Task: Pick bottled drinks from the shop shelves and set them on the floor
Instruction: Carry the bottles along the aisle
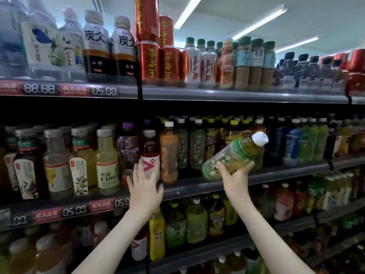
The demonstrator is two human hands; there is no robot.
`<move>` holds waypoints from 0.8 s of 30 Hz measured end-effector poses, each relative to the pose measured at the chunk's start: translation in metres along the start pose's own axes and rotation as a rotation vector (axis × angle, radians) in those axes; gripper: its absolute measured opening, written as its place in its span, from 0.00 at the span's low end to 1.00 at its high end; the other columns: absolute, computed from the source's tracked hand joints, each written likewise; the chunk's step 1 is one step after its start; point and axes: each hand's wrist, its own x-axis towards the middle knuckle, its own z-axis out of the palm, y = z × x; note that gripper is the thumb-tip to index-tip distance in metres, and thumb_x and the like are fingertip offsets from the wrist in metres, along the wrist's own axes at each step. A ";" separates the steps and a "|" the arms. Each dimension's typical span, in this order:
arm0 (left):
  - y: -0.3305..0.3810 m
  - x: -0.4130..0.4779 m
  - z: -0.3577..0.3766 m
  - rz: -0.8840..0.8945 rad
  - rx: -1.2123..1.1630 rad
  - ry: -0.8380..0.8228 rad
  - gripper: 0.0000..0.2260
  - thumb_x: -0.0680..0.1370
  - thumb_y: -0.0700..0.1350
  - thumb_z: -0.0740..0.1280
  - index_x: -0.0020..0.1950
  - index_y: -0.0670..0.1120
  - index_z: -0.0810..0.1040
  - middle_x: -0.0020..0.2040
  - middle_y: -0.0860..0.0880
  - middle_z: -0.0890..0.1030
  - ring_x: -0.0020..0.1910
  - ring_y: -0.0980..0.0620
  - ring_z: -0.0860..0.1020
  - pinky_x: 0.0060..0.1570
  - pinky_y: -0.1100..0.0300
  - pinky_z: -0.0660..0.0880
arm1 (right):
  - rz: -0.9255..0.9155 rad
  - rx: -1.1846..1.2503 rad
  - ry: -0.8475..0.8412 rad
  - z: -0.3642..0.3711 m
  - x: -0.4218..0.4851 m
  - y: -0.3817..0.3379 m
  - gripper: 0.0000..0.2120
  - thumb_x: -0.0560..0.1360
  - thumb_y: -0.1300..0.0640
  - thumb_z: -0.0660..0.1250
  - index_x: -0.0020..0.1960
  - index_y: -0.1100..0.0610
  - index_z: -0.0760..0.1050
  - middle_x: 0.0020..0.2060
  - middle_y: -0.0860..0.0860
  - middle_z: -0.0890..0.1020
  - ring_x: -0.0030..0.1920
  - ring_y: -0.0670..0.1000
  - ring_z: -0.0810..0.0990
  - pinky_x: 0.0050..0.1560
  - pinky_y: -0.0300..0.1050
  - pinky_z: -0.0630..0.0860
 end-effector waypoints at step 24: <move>0.035 -0.013 0.002 -0.129 -0.029 0.027 0.33 0.79 0.49 0.63 0.79 0.54 0.47 0.78 0.44 0.52 0.76 0.47 0.50 0.73 0.53 0.52 | 0.015 -0.456 -0.350 0.046 0.079 0.034 0.47 0.74 0.57 0.71 0.78 0.54 0.40 0.74 0.62 0.59 0.72 0.63 0.61 0.71 0.62 0.62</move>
